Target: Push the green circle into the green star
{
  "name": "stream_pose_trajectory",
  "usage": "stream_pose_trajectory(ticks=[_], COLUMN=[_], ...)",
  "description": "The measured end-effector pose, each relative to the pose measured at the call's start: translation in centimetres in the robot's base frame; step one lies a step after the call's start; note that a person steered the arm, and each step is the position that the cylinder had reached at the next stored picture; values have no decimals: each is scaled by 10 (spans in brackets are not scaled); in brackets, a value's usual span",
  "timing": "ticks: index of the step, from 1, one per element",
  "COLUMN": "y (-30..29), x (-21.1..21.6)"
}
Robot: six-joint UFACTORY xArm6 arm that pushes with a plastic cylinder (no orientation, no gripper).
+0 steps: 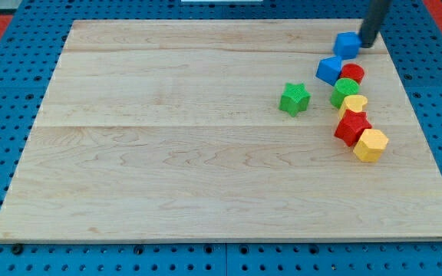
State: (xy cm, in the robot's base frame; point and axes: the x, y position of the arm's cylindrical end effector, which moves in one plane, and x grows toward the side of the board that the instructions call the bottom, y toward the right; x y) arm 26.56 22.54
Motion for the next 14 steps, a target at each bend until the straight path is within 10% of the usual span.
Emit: stream_pose_trajectory(ticks=[2,6,14], y=[-52,91,-27], x=[13,55,90])
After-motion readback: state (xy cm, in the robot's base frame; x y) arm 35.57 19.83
